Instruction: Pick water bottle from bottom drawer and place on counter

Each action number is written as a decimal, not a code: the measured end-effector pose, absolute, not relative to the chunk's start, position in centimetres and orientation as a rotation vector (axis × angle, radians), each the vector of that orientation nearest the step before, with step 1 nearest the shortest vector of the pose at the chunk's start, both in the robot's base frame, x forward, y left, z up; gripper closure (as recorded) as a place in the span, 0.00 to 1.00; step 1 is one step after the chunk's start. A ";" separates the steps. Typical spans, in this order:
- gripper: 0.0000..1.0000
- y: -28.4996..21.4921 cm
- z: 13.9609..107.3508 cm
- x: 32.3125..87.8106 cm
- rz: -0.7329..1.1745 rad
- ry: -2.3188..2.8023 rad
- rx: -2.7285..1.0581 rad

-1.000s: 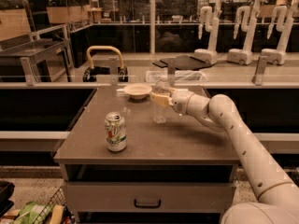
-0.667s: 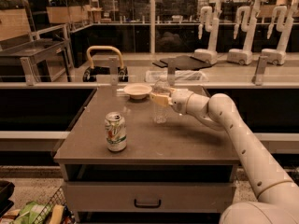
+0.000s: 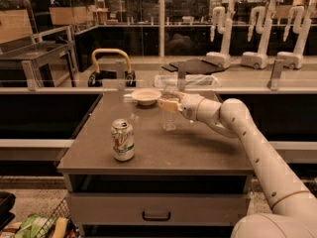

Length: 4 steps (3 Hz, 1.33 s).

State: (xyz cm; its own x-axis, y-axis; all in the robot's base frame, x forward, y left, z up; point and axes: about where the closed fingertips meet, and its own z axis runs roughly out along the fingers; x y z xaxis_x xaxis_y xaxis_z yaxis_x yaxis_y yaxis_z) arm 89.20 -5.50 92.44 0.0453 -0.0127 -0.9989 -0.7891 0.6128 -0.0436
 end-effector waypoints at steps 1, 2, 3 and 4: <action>0.07 -5.2 92.4 89.2 0.686 1.415 -0.735; 0.00 -4.9 92.3 89.2 0.688 1.415 -0.737; 0.00 -5.1 92.7 88.9 0.668 1.435 -0.756; 0.00 -8.6 93.4 87.4 0.570 1.523 -0.794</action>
Offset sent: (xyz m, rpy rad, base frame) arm 0.0002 0.0032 -0.0006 0.0004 0.0009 0.0039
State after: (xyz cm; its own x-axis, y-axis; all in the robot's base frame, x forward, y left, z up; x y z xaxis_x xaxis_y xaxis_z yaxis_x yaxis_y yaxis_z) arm 87.42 -8.56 93.43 0.0014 -0.1507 -0.9886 -0.7628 0.6391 -0.0985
